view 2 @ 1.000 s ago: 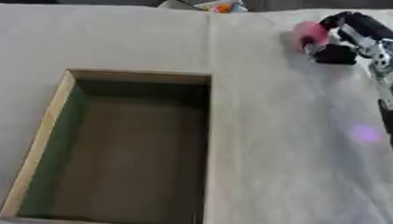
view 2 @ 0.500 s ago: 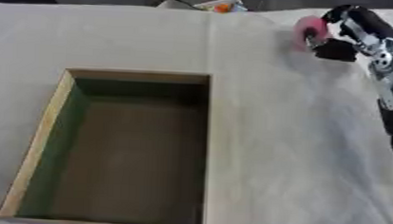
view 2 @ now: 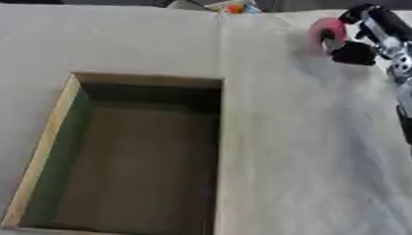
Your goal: Pick up objects on the table and place them in the box.
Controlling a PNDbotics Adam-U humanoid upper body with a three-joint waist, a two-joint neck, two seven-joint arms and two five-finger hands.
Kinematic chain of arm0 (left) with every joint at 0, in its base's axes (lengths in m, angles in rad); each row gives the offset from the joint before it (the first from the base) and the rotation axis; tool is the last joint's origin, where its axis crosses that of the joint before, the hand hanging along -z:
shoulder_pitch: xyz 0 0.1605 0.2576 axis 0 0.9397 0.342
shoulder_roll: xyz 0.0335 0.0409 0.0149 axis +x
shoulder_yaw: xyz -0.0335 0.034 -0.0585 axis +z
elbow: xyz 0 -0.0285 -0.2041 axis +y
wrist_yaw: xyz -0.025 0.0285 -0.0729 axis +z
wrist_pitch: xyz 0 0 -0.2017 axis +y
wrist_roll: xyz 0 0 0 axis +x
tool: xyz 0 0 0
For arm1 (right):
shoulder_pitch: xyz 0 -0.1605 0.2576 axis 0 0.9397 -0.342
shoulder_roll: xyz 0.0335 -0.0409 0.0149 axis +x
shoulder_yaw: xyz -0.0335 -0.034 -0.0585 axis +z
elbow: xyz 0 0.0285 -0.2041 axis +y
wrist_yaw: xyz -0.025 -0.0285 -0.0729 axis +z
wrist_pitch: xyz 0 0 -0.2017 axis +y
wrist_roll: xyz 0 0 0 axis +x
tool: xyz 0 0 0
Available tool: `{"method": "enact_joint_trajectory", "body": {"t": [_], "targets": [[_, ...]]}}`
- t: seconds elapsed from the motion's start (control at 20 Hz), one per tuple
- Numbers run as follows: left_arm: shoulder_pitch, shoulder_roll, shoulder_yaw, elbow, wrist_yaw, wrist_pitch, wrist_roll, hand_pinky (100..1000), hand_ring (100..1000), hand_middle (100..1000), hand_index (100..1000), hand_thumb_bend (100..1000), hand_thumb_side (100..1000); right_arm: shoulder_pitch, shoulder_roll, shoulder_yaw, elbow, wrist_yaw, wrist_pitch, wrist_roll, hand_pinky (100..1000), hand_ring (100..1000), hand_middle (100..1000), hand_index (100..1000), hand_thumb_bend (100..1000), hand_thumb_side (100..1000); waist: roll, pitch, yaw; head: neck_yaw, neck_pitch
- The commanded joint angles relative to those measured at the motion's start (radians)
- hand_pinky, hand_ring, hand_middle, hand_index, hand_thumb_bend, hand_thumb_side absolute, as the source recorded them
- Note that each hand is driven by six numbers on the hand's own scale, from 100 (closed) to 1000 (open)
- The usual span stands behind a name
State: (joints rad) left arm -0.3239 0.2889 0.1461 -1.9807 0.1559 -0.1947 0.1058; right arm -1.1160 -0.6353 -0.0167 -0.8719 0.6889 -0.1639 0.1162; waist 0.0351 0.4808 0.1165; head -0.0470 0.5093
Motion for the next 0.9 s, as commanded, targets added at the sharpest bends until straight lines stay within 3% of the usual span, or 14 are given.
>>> {"method": "enact_joint_trajectory", "body": {"t": [0.05, 0.5, 0.85, 0.9], "targets": [[0.001, 0.009, 0.007, -0.019, -0.003, 0.002, 0.0, 572, 489, 560, 759, 100, 867, -0.012, -0.028, 0.003, -0.043, -0.042, 0.011, -0.042, 631, 820, 650, 592, 100, 453, -0.002, -0.038, -0.003, 0.003, 0.007], [0.012, 0.006, 0.007, -0.019, 0.001, 0.011, 0.002, 569, 488, 558, 758, 100, 869, -0.001, -0.058, 0.064, -0.173, -0.153, 0.0, -0.111, 615, 802, 622, 545, 100, 424, -0.006, -0.084, -0.014, 0.017, 0.038], [0.021, 0.006, 0.005, -0.019, 0.008, 0.018, 0.004, 566, 488, 556, 757, 100, 861, 0.013, -0.086, 0.168, -0.353, -0.268, -0.036, -0.065, 605, 776, 616, 527, 100, 415, -0.012, -0.137, -0.025, 0.032, 0.088], [0.022, 0.006, 0.005, -0.019, 0.009, 0.019, 0.004, 565, 488, 555, 756, 100, 867, 0.016, -0.089, 0.187, -0.384, -0.284, -0.037, -0.056, 603, 772, 613, 527, 100, 492, -0.013, -0.144, -0.027, 0.032, 0.094]]}}
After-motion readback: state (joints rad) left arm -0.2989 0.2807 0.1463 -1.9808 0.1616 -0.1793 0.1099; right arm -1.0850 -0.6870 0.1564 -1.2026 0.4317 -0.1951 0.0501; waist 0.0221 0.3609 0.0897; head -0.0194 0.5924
